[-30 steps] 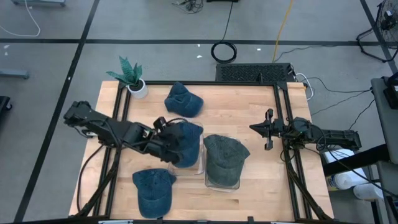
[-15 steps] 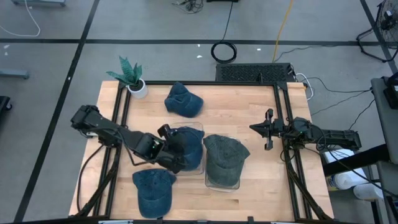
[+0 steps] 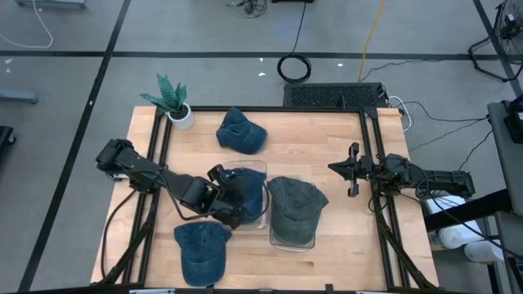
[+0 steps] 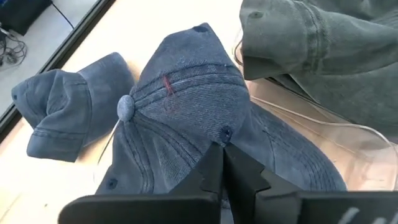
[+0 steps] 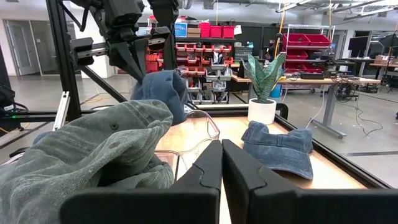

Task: Pick & Place hat
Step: Put the middle blue cap into the left transparent bin

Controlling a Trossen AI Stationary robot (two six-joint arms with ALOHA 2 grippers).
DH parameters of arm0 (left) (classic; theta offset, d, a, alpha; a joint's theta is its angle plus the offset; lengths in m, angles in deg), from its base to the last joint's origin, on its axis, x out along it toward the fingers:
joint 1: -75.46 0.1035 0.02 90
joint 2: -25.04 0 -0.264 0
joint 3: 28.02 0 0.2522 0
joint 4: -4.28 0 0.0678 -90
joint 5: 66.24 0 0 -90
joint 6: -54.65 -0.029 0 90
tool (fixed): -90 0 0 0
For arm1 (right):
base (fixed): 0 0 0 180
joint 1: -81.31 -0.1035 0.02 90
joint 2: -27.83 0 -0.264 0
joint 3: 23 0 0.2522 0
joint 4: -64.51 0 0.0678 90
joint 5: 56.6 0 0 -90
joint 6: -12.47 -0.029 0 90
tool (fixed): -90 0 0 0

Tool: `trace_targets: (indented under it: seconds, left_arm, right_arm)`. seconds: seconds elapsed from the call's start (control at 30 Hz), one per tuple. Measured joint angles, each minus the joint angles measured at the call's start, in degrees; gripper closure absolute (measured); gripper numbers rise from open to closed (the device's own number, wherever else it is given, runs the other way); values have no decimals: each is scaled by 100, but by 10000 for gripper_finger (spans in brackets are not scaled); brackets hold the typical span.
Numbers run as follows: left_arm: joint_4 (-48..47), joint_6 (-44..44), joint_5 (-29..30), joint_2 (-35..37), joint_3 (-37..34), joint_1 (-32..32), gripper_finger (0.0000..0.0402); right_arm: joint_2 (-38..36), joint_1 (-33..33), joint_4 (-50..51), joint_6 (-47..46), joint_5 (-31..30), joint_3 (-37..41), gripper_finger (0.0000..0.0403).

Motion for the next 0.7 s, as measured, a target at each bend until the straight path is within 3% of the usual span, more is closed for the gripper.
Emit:
trace_targets:
  seconds: [0.3, 0.43, 0.7]
  left_arm:
    - [-32, 93, -345, 0, 0, -9, 393]
    - [-33, 71, -354, 0, 0, -10, 379]
    - [-26, -179, -361, -44, -2, -8, 392]
  right_arm:
    - [0, 0, -2, 0, 1, 0, 403]
    - [0, -1, -2, 0, 1, 0, 403]
    - [0, -1, -2, 0, 2, 1, 403]
